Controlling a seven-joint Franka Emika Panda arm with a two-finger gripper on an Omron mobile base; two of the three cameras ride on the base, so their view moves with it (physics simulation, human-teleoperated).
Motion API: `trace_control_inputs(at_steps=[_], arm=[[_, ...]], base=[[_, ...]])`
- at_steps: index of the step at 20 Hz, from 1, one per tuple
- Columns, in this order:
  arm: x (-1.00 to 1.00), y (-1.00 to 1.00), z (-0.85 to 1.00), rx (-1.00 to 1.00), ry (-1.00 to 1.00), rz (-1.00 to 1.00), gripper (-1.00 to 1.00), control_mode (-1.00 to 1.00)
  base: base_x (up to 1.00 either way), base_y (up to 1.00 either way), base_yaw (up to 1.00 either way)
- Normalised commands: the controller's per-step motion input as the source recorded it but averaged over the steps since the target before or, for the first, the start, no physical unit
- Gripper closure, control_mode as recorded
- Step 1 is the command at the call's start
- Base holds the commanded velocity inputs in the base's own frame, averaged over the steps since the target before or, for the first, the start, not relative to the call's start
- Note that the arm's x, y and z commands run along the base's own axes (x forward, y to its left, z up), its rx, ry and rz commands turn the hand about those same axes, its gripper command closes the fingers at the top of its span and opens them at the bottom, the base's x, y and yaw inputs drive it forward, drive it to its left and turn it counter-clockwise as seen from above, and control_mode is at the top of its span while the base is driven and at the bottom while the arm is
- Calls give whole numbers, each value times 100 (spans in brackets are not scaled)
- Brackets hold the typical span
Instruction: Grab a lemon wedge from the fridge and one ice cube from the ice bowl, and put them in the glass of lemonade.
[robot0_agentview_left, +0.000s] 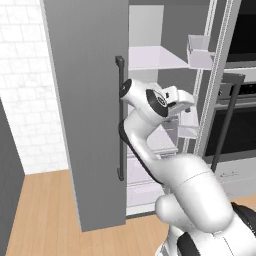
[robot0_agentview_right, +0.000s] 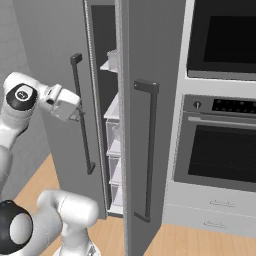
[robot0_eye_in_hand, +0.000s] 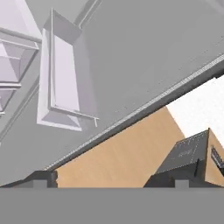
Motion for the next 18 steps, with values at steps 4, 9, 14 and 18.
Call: trace_control_inputs(at_steps=[4, 9, 14, 18], arm=[[96, -29, -25, -7, 18, 0, -100, -100], [42, -20, -12, 0, 9, 7, -100, -100], [22, -42, -28, 0, 3, 18, -100, -100], [9, -44, -8, -9, 6, 18, -100, -100]], base=[[0, 0, 0], [0, 0, 0], [0, 0, 0], [0, 0, 0]])
